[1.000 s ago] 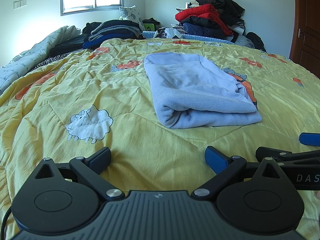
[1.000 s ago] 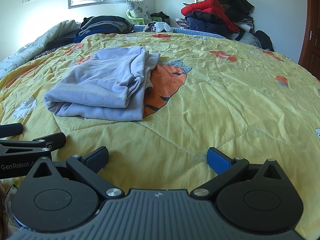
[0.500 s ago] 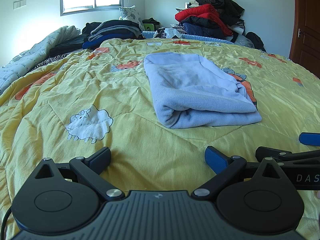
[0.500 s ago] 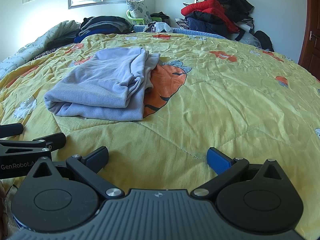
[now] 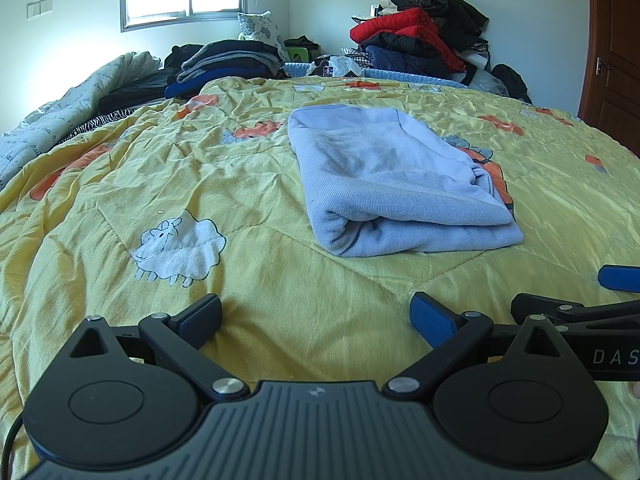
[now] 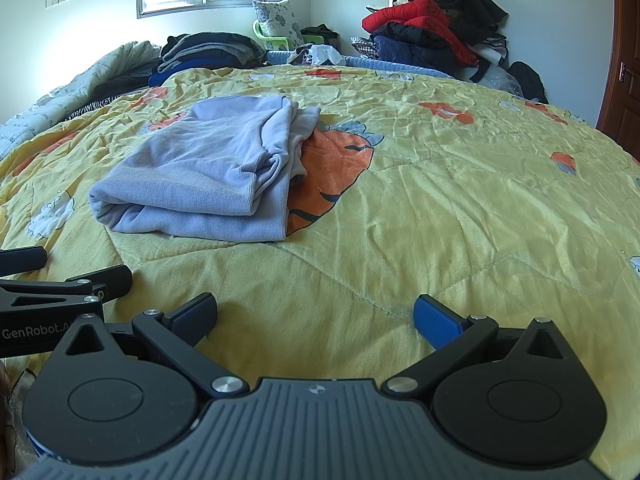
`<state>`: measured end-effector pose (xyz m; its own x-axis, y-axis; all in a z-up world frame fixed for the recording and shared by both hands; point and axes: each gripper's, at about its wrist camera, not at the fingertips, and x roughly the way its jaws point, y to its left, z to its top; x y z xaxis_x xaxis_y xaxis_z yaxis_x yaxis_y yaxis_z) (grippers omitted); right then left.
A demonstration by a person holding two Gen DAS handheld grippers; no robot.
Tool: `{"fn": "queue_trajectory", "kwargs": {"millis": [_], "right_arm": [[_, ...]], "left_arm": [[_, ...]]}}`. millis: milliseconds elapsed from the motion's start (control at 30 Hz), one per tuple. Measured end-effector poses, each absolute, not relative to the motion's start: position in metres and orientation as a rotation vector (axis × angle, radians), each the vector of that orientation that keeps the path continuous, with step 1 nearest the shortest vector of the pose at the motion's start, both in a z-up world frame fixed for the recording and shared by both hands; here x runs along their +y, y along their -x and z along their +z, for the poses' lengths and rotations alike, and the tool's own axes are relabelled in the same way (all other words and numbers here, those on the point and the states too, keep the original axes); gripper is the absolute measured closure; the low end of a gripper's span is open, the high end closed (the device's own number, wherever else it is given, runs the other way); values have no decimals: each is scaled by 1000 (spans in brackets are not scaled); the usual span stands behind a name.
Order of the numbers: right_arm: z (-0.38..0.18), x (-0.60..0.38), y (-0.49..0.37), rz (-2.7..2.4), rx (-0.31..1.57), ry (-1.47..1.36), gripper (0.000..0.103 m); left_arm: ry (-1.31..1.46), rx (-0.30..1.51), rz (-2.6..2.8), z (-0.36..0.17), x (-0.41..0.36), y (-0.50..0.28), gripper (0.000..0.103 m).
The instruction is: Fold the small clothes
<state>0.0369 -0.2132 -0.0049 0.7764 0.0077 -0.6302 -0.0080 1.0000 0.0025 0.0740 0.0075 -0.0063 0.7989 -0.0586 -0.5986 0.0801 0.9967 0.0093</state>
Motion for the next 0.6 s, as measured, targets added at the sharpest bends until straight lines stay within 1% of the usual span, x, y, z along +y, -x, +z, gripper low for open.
{"fn": "queue_trajectory", "kwargs": {"millis": [600], "right_arm": [[-5, -212, -36, 6, 680, 0, 1]], "left_arm": [[-34, 641, -74, -6, 7, -74, 2]]}}
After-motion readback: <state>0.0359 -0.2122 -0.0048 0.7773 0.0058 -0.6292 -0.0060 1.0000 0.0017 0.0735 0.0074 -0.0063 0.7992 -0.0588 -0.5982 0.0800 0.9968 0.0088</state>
